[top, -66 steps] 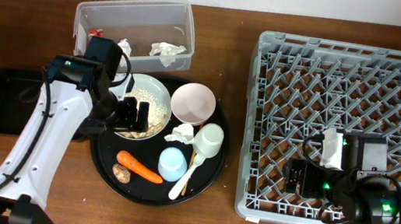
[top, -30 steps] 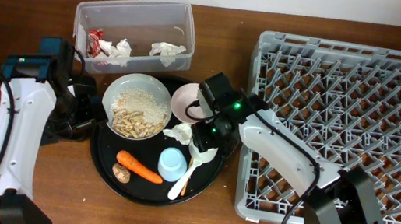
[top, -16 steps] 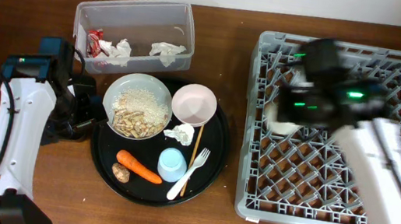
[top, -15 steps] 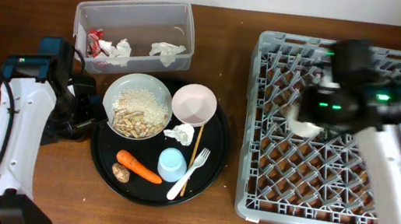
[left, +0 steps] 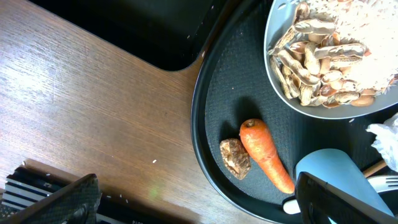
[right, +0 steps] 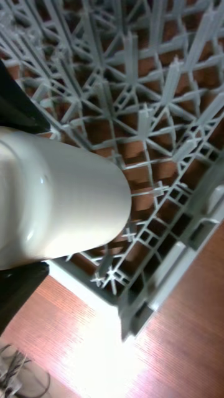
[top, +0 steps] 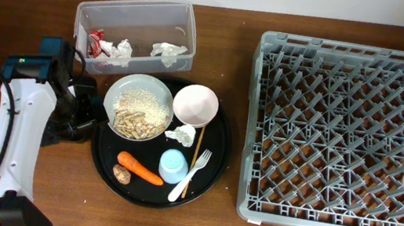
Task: Sort waste into correct bins and load items into the dishwasher rack
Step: 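Grasp the white cup with the right gripper and place it in the rack, then grasp the light-blue cup with the right gripper and place it in the rack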
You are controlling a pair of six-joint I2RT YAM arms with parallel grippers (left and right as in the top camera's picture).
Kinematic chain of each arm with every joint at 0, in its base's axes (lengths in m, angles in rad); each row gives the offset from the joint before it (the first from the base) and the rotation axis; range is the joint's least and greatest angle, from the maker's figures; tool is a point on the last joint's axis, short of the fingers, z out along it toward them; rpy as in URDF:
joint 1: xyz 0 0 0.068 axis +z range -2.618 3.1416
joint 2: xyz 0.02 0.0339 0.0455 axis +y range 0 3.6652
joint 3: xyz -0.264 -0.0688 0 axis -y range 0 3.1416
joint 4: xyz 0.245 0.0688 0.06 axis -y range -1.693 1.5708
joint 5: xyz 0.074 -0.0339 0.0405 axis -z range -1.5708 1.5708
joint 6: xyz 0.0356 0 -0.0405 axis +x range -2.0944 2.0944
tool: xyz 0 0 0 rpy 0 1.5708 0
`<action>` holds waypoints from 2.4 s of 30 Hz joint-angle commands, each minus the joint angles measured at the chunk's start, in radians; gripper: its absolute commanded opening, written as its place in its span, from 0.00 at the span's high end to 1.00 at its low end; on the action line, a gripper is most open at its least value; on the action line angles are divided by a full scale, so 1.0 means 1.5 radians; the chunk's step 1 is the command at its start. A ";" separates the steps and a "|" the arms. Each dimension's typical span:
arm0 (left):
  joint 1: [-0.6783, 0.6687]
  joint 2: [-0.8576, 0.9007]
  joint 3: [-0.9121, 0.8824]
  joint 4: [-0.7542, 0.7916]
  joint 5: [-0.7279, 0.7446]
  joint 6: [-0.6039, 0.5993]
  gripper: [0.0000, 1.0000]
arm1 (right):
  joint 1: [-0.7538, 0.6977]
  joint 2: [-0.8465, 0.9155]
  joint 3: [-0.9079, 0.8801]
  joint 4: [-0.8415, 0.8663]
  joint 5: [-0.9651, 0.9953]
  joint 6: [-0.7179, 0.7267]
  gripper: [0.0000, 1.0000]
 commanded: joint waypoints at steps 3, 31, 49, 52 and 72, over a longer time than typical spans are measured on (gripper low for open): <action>0.003 -0.003 0.001 -0.001 -0.006 -0.008 0.00 | -0.004 -0.003 -0.085 0.041 0.007 0.016 0.43; 0.003 -0.003 0.001 -0.001 -0.006 -0.008 0.00 | 0.917 -0.007 -0.071 0.112 -0.215 -0.098 0.00; 0.003 -0.003 0.001 0.002 -0.006 -0.008 0.00 | 1.094 0.255 -0.071 0.304 -0.088 -0.014 0.28; 0.003 -0.003 0.001 0.002 -0.006 -0.008 0.00 | 1.094 0.255 -0.071 0.302 -0.086 -0.013 0.34; 0.003 -0.003 0.001 0.002 -0.007 -0.008 0.00 | 0.261 -0.001 0.121 0.037 -0.014 -0.087 0.41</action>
